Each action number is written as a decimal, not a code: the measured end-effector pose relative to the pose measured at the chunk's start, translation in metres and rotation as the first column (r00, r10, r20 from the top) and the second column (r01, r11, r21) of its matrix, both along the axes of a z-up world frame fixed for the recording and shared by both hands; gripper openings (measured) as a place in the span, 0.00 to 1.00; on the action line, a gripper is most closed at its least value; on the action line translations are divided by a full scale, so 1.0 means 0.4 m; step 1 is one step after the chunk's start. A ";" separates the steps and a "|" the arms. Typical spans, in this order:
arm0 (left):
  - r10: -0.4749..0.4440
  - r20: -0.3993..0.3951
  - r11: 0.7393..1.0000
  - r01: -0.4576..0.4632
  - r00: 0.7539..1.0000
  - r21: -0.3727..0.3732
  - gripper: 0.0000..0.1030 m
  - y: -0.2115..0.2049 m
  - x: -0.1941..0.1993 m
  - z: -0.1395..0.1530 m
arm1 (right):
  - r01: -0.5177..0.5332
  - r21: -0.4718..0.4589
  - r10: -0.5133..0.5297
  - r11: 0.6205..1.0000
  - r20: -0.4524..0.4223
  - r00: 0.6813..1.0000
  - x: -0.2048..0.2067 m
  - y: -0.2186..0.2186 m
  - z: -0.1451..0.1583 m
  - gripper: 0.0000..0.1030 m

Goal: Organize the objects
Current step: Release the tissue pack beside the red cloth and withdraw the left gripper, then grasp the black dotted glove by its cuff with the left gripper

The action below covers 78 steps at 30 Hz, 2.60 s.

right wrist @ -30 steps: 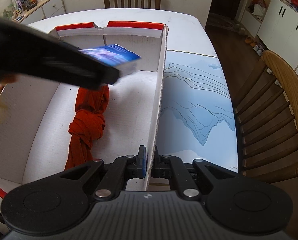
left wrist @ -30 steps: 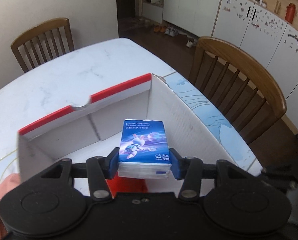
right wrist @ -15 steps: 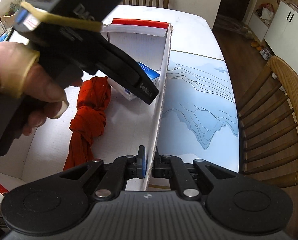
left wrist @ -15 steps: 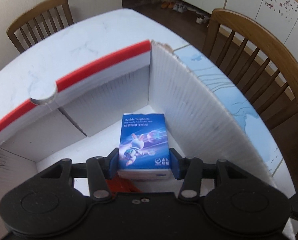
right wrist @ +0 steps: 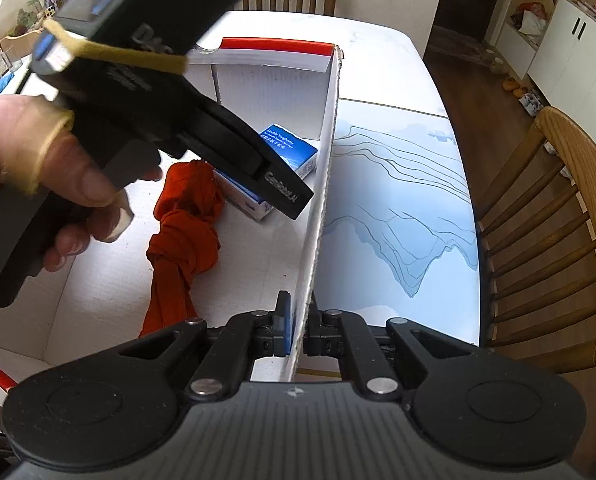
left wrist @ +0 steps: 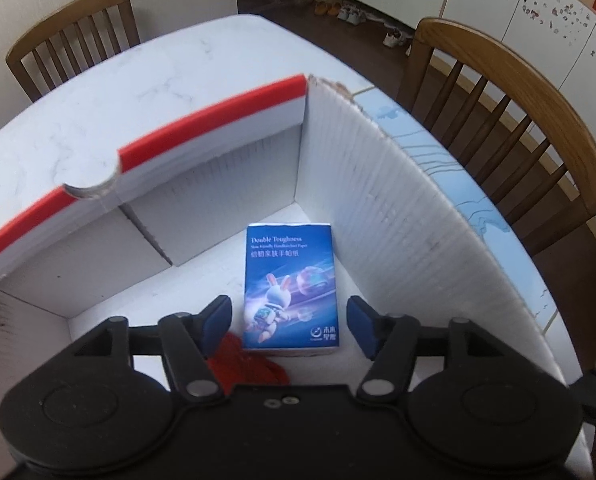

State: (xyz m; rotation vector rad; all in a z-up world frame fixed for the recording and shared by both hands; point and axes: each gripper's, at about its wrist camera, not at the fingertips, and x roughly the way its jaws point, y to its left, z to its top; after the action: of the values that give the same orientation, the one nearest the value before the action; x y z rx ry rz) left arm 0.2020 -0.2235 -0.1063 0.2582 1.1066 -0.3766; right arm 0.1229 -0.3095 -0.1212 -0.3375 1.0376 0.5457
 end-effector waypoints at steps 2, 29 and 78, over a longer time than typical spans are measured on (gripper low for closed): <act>-0.002 0.013 1.000 0.002 1.000 -0.004 0.61 0.010 -0.014 0.015 | 0.004 0.000 -0.004 1.000 0.000 1.000 0.000 0.000 0.001 0.05; 0.153 0.165 0.976 -0.123 0.974 -0.179 0.61 0.292 -0.157 0.245 | 0.096 0.014 -0.095 0.995 -0.027 0.995 0.003 -0.038 0.007 0.04; 0.284 0.136 0.959 -0.284 0.949 -0.019 0.94 0.553 -0.171 0.066 | 0.178 -0.008 -0.178 0.984 -0.057 0.982 -0.007 -0.045 0.006 0.05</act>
State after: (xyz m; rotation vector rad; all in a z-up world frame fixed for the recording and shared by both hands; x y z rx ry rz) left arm 0.1336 -0.0022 -0.0800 0.1197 0.9904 -0.0992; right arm 0.1203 -0.3275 -0.1187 -0.2293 1.1123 0.3947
